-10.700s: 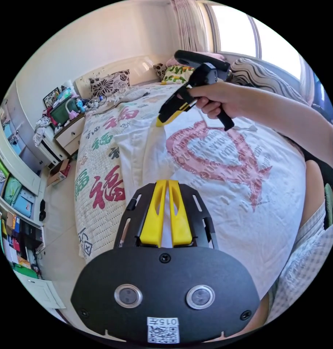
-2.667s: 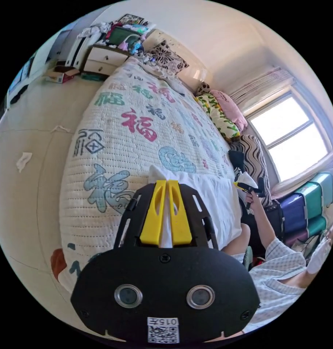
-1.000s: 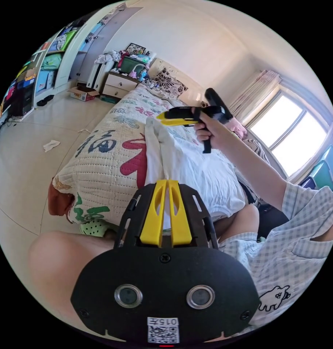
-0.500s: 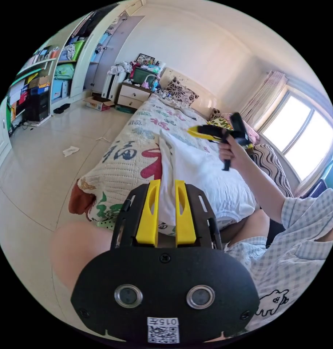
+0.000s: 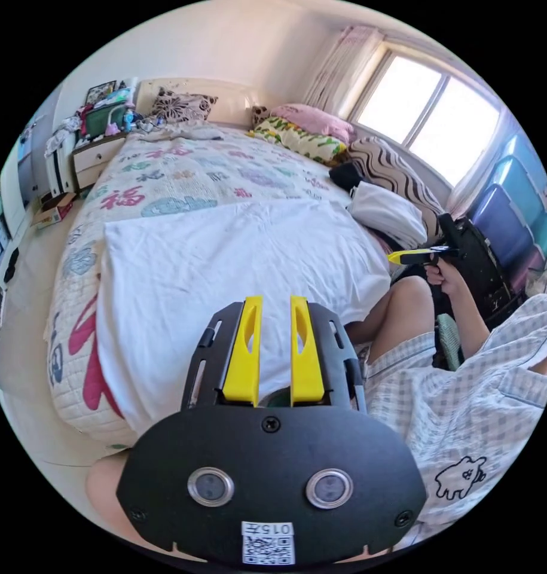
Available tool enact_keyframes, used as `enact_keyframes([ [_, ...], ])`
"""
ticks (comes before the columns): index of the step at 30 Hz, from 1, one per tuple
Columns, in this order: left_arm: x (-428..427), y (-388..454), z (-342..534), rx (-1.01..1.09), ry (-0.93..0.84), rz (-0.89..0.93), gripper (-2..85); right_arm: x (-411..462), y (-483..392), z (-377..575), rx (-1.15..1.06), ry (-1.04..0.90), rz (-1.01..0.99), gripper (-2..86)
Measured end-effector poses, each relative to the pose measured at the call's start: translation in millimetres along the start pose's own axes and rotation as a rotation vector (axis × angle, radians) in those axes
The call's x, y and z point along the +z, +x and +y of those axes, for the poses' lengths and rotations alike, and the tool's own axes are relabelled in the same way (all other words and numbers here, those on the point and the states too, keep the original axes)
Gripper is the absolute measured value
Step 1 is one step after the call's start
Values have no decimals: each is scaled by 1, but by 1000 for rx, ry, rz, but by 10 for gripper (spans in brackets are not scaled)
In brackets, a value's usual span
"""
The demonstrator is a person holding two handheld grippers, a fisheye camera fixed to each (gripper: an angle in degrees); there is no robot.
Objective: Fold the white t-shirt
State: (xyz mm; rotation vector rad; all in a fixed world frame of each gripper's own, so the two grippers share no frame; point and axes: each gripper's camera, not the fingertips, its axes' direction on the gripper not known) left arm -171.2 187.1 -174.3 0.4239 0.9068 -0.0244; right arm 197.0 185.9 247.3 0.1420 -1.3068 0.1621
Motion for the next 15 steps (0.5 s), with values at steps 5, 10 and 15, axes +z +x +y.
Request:
enact_keyframes([
  [5,8,-2,-7,-38,-14,12,73,6,7,-4,0,-3,45,16],
  [10,12,3,-13,-22,-39,-57,64,-16,18,-3,19,12,100,9],
  [15,8,-11,-23,-37,-46,-8,59,-28,18,-20,-22,-64,116,53],
])
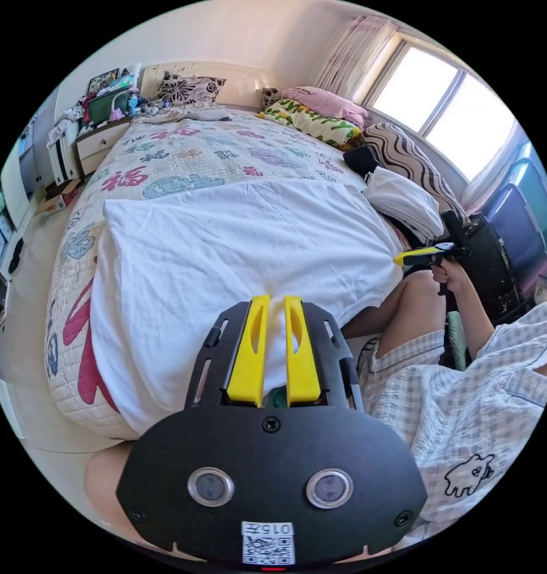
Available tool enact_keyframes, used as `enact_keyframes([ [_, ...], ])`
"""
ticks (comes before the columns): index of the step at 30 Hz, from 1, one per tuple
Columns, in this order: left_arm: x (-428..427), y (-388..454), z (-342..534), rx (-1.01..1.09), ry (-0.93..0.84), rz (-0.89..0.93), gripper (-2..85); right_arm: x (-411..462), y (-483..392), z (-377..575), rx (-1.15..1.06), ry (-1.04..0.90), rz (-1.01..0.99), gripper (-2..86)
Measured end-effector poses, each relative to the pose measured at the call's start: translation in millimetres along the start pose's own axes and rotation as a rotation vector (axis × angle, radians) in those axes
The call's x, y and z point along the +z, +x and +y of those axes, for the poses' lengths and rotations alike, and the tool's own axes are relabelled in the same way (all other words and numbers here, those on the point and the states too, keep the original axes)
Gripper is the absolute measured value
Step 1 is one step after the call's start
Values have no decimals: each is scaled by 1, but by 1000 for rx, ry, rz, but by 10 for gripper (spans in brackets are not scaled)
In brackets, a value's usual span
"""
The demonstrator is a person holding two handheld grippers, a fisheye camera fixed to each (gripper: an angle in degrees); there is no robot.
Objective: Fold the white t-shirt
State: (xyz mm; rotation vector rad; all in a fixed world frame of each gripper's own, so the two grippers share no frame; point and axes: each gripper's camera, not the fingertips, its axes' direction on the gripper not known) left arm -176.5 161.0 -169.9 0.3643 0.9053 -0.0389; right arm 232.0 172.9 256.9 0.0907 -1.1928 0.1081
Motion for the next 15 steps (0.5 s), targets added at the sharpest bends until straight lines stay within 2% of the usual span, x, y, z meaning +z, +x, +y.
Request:
enact_keyframes([
  [4,-50,-39,-23,-31,141,-28,91,-58,14,-31,-12,238,19,97],
  [6,-72,-59,-41,-35,208,-51,104,-70,20,-57,-16,290,83,115],
  [10,-72,-130,-90,-152,191,-189,131,-56,43,-132,16,184,105,156],
  [15,-33,-192,-115,-273,58,-86,160,-17,68,-182,100,-39,176,161],
])
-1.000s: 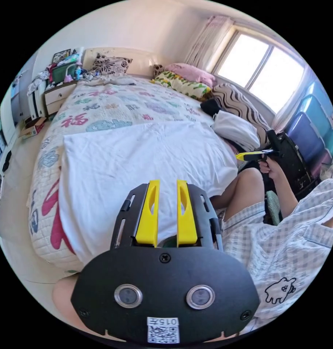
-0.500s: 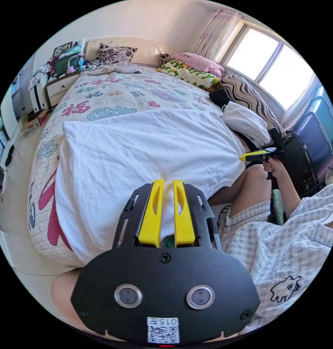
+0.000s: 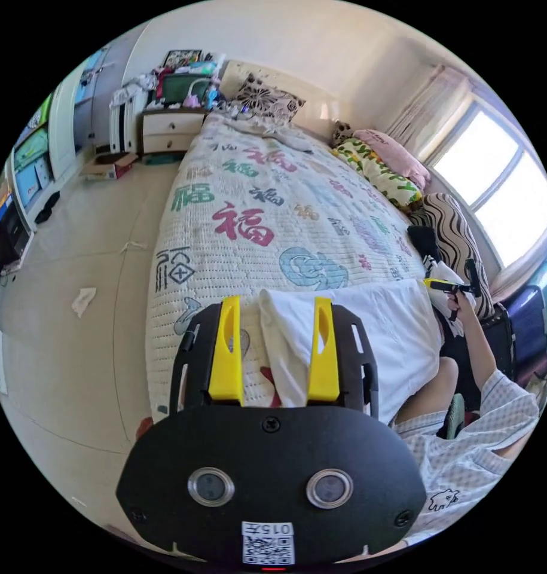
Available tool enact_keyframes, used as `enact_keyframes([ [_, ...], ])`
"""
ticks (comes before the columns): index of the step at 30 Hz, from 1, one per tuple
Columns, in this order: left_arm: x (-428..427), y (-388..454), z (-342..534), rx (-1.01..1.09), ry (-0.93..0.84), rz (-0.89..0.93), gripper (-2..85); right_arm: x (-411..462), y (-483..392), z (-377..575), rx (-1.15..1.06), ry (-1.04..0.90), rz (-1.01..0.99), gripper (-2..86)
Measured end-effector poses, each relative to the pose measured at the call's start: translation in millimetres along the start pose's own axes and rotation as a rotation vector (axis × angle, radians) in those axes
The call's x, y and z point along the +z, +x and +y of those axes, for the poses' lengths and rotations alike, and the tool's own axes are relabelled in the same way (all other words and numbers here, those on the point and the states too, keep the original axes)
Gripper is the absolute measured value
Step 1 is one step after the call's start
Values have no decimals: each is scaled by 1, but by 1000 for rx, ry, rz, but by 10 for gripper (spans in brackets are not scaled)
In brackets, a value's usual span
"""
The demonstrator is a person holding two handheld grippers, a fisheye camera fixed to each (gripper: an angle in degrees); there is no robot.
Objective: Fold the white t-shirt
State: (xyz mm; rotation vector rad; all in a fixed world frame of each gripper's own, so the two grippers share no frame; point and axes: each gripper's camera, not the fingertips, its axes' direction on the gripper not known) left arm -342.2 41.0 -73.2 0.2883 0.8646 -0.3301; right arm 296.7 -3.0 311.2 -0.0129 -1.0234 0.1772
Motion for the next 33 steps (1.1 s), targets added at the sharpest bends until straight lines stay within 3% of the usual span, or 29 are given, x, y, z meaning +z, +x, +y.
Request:
enact_keyframes([
  [3,5,-4,-3,7,-23,10,138,2,-6,-2,-26,-4,84,106],
  [4,7,-2,-5,53,-57,61,95,2,-11,0,-75,-13,62,63],
  [7,15,1,-9,109,-124,77,36,-1,-18,-1,-137,-31,63,37],
  [12,-22,3,-21,172,-26,111,12,-44,-7,-7,-97,70,-65,10],
  [20,-59,3,-66,254,26,117,7,-72,-6,-44,-96,93,-91,-1],
  [29,-2,-45,-102,59,15,113,23,-12,-10,-117,33,74,-10,22],
  [33,-15,-51,-71,-9,27,-14,87,-3,-31,-95,-57,68,100,65],
])
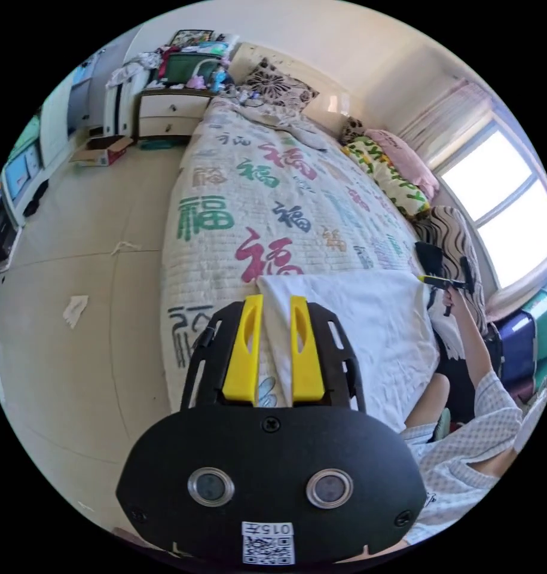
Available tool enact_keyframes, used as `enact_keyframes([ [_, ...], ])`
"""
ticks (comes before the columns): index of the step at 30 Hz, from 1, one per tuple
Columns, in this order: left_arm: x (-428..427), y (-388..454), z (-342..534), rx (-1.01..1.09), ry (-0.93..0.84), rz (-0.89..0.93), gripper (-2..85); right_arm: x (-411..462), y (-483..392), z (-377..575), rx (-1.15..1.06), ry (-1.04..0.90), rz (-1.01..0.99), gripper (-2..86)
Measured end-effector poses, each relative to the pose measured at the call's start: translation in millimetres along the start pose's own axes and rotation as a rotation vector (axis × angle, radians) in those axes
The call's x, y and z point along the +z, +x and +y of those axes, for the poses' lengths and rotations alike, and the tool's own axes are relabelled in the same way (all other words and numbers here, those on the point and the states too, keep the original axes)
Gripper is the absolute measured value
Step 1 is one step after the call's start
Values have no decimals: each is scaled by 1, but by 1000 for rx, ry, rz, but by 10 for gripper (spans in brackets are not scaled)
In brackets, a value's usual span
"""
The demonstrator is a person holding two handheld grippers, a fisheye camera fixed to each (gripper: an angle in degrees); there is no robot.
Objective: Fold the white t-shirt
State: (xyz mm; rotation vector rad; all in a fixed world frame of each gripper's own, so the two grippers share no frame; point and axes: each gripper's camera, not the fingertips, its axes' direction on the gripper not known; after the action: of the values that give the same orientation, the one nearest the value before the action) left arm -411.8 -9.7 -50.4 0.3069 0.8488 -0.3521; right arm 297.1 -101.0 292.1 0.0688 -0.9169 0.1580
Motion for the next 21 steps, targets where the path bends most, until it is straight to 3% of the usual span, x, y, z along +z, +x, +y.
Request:
enact_keyframes([
  [7,-52,118,132,348,40,157,102,-23,-100,124,-533,58,-311,106],
  [14,19,166,193,354,-82,223,95,44,-138,150,-498,-71,-367,88],
  [18,21,169,212,337,-10,103,58,53,-147,149,-480,-32,-305,10],
  [21,17,172,220,337,8,105,37,57,-160,148,-491,-50,-258,-2],
])
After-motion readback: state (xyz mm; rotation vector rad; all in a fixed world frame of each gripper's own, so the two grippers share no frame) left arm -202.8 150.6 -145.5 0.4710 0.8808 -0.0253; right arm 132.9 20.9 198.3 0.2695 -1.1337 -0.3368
